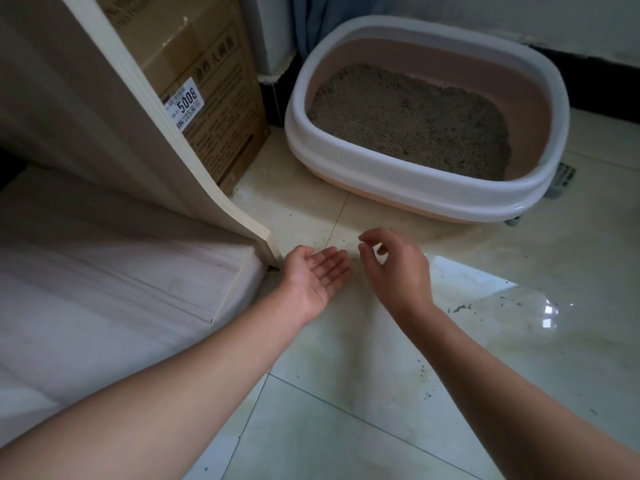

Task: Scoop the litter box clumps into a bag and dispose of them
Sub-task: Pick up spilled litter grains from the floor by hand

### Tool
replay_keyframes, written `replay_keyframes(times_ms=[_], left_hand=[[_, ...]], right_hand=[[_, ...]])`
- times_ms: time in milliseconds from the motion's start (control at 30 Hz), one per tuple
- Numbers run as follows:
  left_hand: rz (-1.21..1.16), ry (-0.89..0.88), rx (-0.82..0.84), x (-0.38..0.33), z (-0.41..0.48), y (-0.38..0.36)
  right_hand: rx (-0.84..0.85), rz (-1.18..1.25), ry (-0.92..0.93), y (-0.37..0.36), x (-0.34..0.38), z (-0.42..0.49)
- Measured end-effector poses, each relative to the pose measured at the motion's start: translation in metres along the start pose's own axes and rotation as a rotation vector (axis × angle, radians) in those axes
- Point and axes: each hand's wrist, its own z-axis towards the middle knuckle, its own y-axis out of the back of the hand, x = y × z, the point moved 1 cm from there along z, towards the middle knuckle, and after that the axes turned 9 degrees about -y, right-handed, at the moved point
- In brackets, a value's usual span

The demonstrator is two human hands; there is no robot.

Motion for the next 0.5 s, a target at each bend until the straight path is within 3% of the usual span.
replay_keyframes(times_ms=[267, 500], left_hand=[[0.012, -0.039, -0.027, 0.002, -0.005, 0.014], [-0.046, 0.009, 0.013, -0.007, -0.006, 0.025]], right_hand=[[0.132, -0.373, 0.055, -0.036, 0.015, 0.041], [0.103, -0.366, -0.014, -0.037, 0.008, 0.039]])
